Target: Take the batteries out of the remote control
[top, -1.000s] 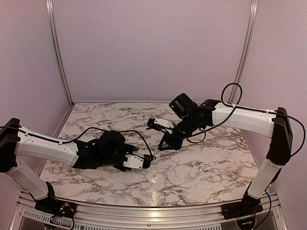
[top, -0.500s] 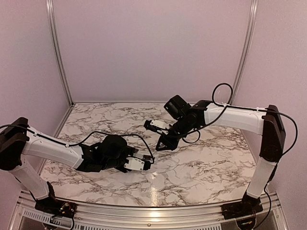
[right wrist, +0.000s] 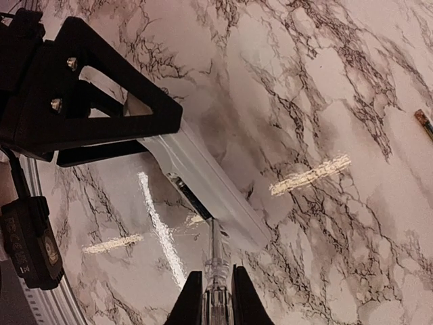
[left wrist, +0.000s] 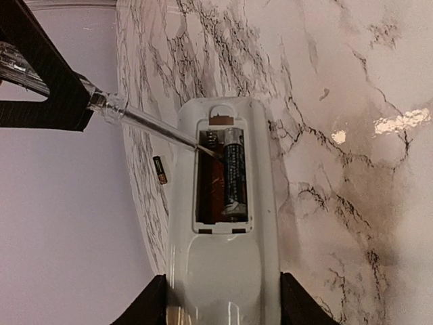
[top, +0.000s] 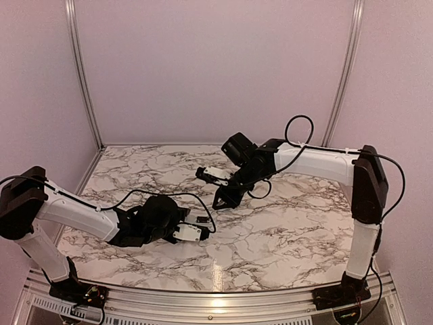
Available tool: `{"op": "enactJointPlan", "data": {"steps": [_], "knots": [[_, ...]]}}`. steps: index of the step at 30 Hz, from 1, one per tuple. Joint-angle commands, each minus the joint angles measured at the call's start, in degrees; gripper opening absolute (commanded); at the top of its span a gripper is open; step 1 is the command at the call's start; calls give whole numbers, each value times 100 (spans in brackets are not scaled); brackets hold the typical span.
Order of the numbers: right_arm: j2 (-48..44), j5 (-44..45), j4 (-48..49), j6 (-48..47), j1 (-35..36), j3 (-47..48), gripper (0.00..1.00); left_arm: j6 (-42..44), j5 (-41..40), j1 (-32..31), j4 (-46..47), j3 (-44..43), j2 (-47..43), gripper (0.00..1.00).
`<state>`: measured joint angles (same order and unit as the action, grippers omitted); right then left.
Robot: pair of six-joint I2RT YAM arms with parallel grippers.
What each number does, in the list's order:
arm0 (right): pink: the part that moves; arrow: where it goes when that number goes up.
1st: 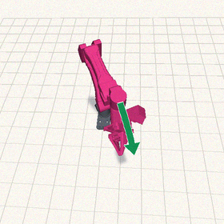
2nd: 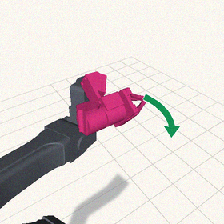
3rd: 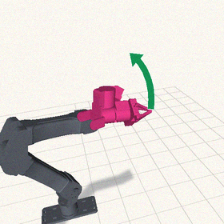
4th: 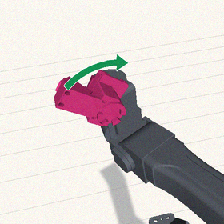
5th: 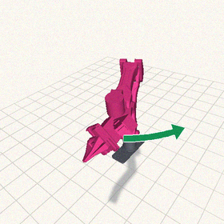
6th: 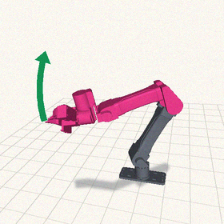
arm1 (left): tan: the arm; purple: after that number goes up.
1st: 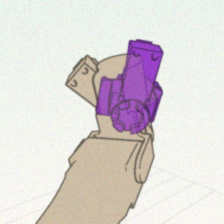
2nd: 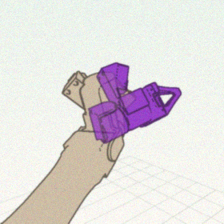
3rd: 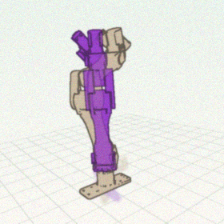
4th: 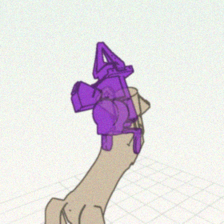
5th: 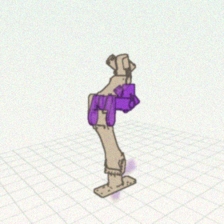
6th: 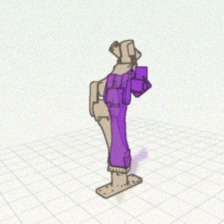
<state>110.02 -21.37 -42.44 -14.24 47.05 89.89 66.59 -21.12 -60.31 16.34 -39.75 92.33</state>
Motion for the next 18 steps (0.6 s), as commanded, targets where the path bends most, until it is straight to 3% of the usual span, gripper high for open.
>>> {"op": "enactJointPlan", "data": {"steps": [1,18], "knots": [[414,145,-103,206,35,516,0,128,-47,-59,967,38,-84,0],[691,202,-175,940,34,768,0,180,-436,-59,1180,347,-93,0]]}}
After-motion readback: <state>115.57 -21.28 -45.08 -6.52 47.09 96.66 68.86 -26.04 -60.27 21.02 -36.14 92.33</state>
